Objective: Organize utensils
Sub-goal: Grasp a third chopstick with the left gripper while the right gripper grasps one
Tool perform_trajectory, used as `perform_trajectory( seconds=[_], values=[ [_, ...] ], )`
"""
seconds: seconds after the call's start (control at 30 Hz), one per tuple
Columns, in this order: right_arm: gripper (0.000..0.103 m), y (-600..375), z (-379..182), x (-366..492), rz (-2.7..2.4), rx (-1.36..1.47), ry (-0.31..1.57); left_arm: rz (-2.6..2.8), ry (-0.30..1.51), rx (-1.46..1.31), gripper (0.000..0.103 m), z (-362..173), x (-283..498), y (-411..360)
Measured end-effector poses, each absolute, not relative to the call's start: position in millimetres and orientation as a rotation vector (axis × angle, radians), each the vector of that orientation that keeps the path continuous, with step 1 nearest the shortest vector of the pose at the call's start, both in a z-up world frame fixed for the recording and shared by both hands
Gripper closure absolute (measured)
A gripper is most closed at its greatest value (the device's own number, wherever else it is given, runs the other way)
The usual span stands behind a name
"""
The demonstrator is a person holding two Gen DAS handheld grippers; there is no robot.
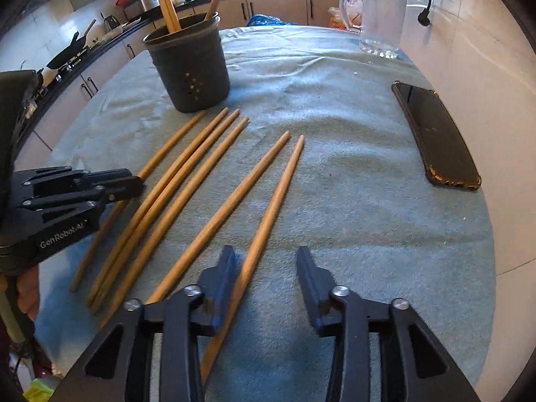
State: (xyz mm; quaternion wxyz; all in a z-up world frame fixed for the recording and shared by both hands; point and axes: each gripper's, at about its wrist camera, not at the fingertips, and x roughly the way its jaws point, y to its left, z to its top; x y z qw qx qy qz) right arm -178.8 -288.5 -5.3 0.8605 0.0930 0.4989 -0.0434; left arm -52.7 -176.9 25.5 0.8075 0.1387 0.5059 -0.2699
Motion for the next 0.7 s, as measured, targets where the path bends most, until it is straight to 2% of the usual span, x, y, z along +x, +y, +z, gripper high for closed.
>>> perform_trajectory(
  seconds=[0.03, 0.07, 0.17, 0.33, 0.47, 0.7],
  values=[
    [0.085, -289.5, -5.6, -179.1, -0.089, 0.193, 1.045, -0.571, 1.102, 0.258, 0.096, 25.5, -50.7, -172.4],
    [0.090, -291.4, -6.3, -179.3, -0.078, 0.204, 1.050, -0.566, 1.128, 0.207, 0.096, 25.4, -49.2, -165.8],
    [0.092, -297.0, -5.2, -180.5, -0.069, 0.203, 1.072, -0.550, 1.190, 0.102, 0.096, 25.8, -54.0, -145.5],
    [0.091, -298.9, -5.4, -189.1, -0.070, 0.167, 1.089, -0.563, 1.265, 0.052, 0.096, 26.7, -60.0, -134.0],
    [0.075, -304.4, -3.2, -185.0, -0.100, 0.176, 1.096, -0.569, 1.295, 0.047, 0.093, 24.9, -50.8, -143.7],
    [0.075, -311.4, -3.3, -154.8, -0.126, 0.169, 1.123, -0.561, 1.340, -0.016, 0.090, 23.0, -20.6, -155.9]
  ],
)
